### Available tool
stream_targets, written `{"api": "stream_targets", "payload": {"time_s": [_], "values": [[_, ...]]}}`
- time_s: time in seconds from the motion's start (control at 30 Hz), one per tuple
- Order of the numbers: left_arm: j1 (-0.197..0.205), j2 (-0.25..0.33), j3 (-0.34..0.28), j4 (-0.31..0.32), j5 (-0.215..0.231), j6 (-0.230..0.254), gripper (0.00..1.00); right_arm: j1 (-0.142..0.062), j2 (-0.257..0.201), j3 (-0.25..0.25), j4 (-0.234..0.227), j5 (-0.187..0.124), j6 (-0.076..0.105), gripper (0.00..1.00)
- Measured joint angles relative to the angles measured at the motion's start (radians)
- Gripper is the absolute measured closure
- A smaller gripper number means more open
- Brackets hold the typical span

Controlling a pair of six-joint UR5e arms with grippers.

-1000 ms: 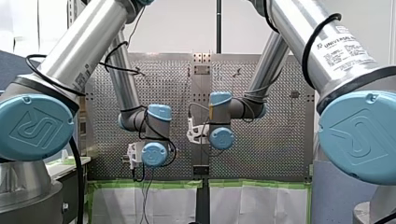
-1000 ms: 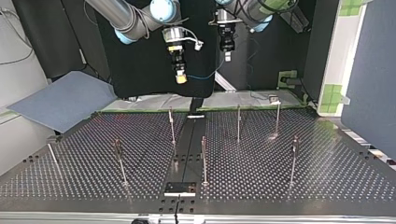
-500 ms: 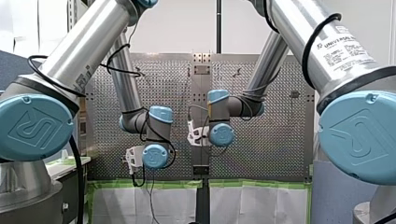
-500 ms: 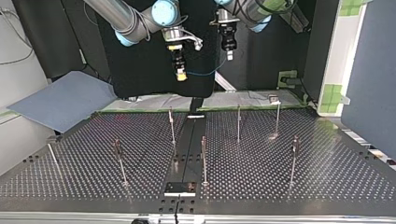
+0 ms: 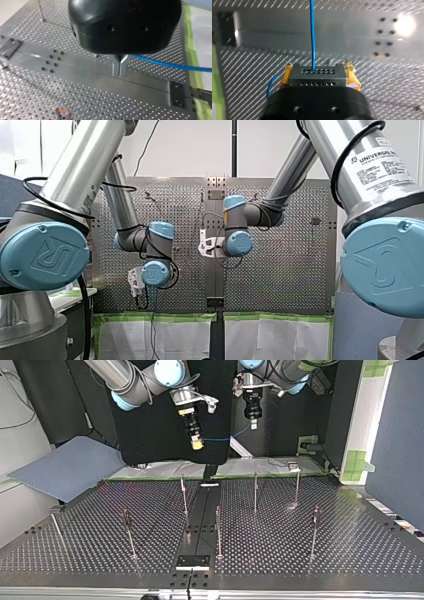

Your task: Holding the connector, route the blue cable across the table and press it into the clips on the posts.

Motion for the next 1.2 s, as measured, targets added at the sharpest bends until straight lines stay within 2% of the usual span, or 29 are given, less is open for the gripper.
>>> {"api": "stream_targets", "payload": {"time_s": [0.17,0.37,0.5,0.8,0.9,1.07,1.2], "values": [[0.054,0.054,0.002,-0.054,0.054,-0.028,1.00,0.007,-0.055,-0.048,0.052,-0.043,-0.014,1.00],[0.109,0.109,0.016,-0.109,0.099,-0.033,1.00,0.014,-0.100,-0.085,0.104,-0.061,-0.018,1.00],[0.144,0.144,0.046,-0.144,0.084,-0.044,1.00,0.025,-0.108,-0.100,0.139,-0.075,-0.014,1.00],[0.237,0.237,0.113,-0.237,0.016,-0.097,1.00,0.044,-0.104,-0.143,0.223,-0.142,-0.010,1.00],[0.267,0.271,0.119,-0.271,0.011,-0.099,1.00,0.046,-0.104,-0.162,0.254,-0.150,0.002,1.00],[0.293,0.324,0.126,-0.324,0.003,-0.102,1.00,0.047,-0.103,-0.206,0.303,-0.167,0.028,1.00],[0.298,0.361,0.132,-0.361,-0.005,-0.104,1.00,0.047,-0.101,-0.248,0.346,-0.174,0.033,1.00]]}}
